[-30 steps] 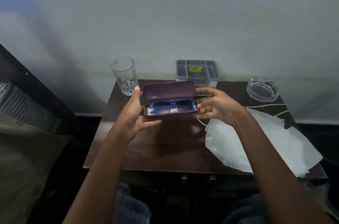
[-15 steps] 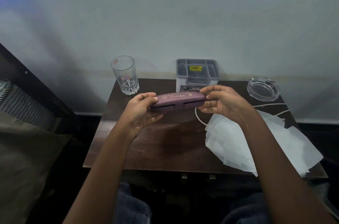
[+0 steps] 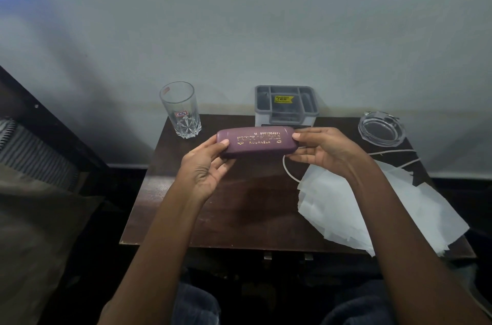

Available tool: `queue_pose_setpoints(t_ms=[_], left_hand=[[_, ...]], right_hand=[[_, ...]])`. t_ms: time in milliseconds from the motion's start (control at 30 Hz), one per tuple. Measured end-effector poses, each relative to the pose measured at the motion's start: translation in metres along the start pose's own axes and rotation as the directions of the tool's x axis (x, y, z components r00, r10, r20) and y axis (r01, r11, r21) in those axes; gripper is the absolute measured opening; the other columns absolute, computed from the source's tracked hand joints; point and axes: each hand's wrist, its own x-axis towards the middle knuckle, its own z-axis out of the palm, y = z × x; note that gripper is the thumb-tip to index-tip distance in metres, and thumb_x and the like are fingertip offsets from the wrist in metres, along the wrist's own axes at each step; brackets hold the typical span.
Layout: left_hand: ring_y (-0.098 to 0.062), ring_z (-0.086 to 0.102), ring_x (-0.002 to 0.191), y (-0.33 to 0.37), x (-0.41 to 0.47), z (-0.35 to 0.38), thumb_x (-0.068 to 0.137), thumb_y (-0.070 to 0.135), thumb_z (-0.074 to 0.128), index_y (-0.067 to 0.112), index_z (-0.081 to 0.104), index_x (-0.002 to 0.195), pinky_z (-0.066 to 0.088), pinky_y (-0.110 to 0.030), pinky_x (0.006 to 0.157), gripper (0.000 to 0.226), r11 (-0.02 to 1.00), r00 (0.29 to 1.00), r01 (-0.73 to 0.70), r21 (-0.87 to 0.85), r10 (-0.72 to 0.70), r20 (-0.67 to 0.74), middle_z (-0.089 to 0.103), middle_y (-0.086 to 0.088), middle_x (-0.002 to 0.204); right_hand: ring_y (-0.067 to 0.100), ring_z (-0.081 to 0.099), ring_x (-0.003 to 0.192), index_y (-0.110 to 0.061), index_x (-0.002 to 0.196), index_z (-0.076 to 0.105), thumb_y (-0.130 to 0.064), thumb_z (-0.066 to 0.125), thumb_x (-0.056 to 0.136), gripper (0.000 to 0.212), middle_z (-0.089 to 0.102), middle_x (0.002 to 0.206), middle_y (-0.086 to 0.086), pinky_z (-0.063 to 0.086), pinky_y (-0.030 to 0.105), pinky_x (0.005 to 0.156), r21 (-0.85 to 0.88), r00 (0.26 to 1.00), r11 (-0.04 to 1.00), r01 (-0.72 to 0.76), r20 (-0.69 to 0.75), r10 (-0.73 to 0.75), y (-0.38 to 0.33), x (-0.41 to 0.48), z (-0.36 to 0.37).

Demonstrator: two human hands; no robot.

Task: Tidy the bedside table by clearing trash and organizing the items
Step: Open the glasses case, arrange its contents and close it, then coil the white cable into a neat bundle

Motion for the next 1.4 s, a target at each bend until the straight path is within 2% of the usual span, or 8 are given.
queue_pose_setpoints(t_ms=[167, 333, 500, 600, 700, 900, 1133, 1400], left_hand=[[-0.014, 0.069, 0.055, -0.004, 0.0, 0.002, 0.086, -0.01, 0.053, 0.005, 0.058, 0.11, 0.057, -0.03, 0.066, 0.029, 0.998, 0.998, -0.058, 0.034, 0.059, -0.019, 0.071, -0.004, 0.059], [-0.015, 0.061, 0.082, -0.007, 0.004, 0.004, 0.088, -0.001, 0.056, 0.003, 0.056, 0.121, 0.05, -0.025, 0.074, 0.033, 0.956, 0.987, -0.146, 0.254, 0.157, -0.024, 0.064, -0.007, 0.094], [-0.003, 0.065, 0.055, -0.003, 0.006, 0.008, 0.086, -0.004, 0.057, 0.006, 0.059, 0.11, 0.055, -0.021, 0.064, 0.026, 0.97, 0.986, -0.152, 0.192, 0.161, -0.035, 0.07, 0.002, 0.065], [-0.002, 0.064, 0.049, -0.002, 0.008, 0.006, 0.086, -0.006, 0.056, 0.008, 0.058, 0.108, 0.055, -0.018, 0.059, 0.026, 0.966, 0.978, -0.181, 0.186, 0.197, -0.069, 0.069, 0.001, 0.062], [-0.007, 0.063, 0.06, -0.002, 0.011, 0.002, 0.086, -0.007, 0.057, 0.001, 0.056, 0.118, 0.054, -0.015, 0.057, 0.033, 0.953, 0.965, -0.205, 0.221, 0.235, -0.115, 0.062, -0.003, 0.08], [-0.007, 0.058, 0.062, -0.01, 0.02, -0.001, 0.086, -0.008, 0.056, -0.004, 0.051, 0.123, 0.053, -0.015, 0.053, 0.037, 0.955, 0.966, -0.173, 0.24, 0.213, -0.15, 0.059, -0.005, 0.082], [-0.016, 0.058, 0.078, -0.022, 0.033, 0.003, 0.087, -0.008, 0.054, -0.004, 0.05, 0.124, 0.053, -0.026, 0.068, 0.037, 0.955, 0.971, -0.115, 0.273, 0.166, -0.174, 0.057, -0.015, 0.103], [-0.031, 0.056, 0.112, -0.051, 0.059, 0.028, 0.09, -0.001, 0.055, -0.001, 0.046, 0.13, 0.051, -0.034, 0.079, 0.042, 0.923, 0.986, -0.044, 0.383, 0.101, -0.132, 0.056, -0.018, 0.12]], right_hand=[[0.026, 0.071, 0.075, 0.003, 0.112, 0.059, 0.0, 0.066, 0.081, 0.032, 0.069, 0.096, 0.019, 0.059, 0.039, 0.076, -0.034, 0.999, 0.999, -0.003, -0.052, 0.001, -0.002, 0.001, 0.002], [0.028, 0.07, 0.08, -0.001, 0.103, 0.061, -0.001, 0.067, 0.081, 0.023, 0.068, 0.098, 0.019, 0.058, 0.041, 0.079, -0.034, 0.996, 0.999, 0.018, -0.084, -0.02, 0.001, 0.0, 0.001], [0.023, 0.07, 0.068, -0.006, 0.09, 0.062, -0.011, 0.063, 0.087, 0.007, 0.071, 0.082, 0.014, 0.059, 0.035, 0.071, 0.069, 0.976, 0.987, 0.148, -0.171, -0.134, 0.003, -0.002, -0.001], [0.017, 0.06, 0.051, -0.009, 0.073, 0.062, -0.01, 0.061, 0.087, 0.014, 0.062, 0.064, 0.008, 0.051, 0.023, 0.051, -0.253, 0.917, 0.955, 0.156, -0.321, -0.235, 0.012, 0.005, 0.0], [0.026, 0.063, 0.075, -0.01, 0.072, 0.068, -0.013, 0.06, 0.079, 0.011, 0.068, 0.077, 0.011, 0.046, 0.029, 0.065, -0.775, 0.911, 0.632, -0.022, -0.276, -0.307, 0.03, 0.008, 0.01], [0.033, 0.06, 0.102, -0.008, 0.095, 0.062, -0.014, 0.056, 0.085, 0.014, 0.066, 0.106, 0.014, 0.045, 0.035, 0.078, -0.98, 0.934, 0.19, -0.061, -0.123, -0.336, 0.052, 0.0, 0.041], [0.028, 0.063, 0.093, -0.011, 0.091, 0.059, -0.014, 0.062, 0.083, 0.009, 0.065, 0.1, 0.009, 0.044, 0.031, 0.068, -0.933, 0.947, 0.341, -0.115, -0.207, -0.248, 0.045, -0.012, 0.041], [0.027, 0.062, 0.096, -0.012, 0.095, 0.059, -0.01, 0.064, 0.081, 0.015, 0.064, 0.103, 0.009, 0.044, 0.032, 0.071, -0.929, 0.971, 0.344, -0.134, -0.193, -0.144, 0.039, -0.029, 0.035]])
